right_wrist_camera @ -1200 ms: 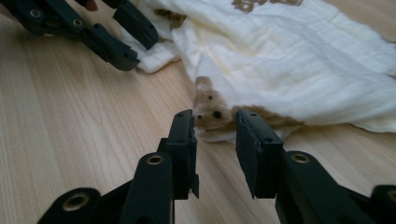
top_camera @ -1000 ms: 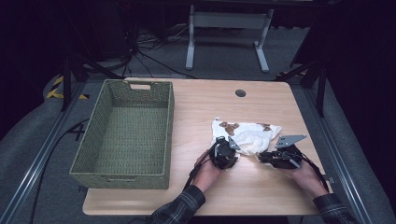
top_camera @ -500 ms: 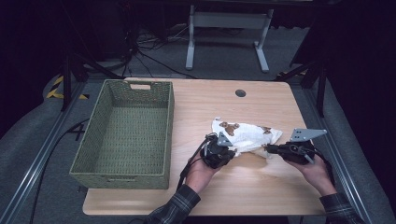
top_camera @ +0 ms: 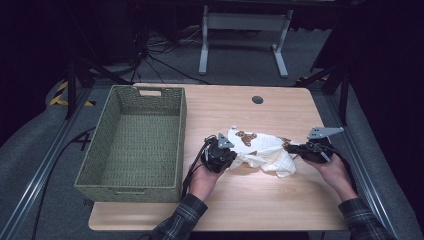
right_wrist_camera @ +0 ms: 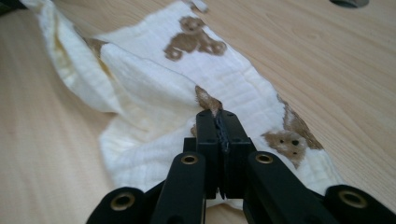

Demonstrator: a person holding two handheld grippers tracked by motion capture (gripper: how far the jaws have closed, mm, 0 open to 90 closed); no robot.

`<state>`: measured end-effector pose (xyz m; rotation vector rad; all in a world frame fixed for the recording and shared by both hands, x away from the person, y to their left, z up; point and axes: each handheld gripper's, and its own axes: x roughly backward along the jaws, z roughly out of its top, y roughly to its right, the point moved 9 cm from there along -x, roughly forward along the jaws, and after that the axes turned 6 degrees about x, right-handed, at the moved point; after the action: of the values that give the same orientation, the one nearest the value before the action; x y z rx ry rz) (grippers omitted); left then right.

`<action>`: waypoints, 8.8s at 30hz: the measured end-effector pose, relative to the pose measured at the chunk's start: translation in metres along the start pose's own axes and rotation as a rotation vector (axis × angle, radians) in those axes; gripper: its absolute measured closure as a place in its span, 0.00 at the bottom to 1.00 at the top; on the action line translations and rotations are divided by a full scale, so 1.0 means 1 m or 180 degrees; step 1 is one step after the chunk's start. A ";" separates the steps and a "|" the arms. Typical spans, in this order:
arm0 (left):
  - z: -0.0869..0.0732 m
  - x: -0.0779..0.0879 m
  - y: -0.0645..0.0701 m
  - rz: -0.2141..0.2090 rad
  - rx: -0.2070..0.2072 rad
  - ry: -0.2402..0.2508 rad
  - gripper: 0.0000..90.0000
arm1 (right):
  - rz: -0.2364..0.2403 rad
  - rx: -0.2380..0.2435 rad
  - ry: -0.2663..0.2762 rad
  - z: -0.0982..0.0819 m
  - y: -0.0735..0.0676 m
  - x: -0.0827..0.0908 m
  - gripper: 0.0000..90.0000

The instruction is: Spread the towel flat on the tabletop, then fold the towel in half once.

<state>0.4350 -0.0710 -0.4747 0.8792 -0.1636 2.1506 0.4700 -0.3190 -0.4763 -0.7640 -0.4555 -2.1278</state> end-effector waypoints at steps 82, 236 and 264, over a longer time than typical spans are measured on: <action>-0.056 0.054 0.040 -0.0353 0.0320 -0.0129 0.97 | 0.0415 0.0132 0.0088 -0.085 -0.088 0.095 0.97; 0.049 -0.079 -0.093 0.0572 0.0464 -0.0205 0.97 | -0.0616 -0.0471 -0.0035 -0.026 0.108 -0.004 0.97; 0.041 -0.011 -0.047 0.0421 0.0271 0.0067 0.97 | -0.0424 -0.0277 0.0159 -0.023 0.050 0.041 0.98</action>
<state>0.4962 -0.0618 -0.4587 0.9164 -0.1234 2.3032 0.4811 -0.3851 -0.4633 -0.7453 -0.3990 -2.2983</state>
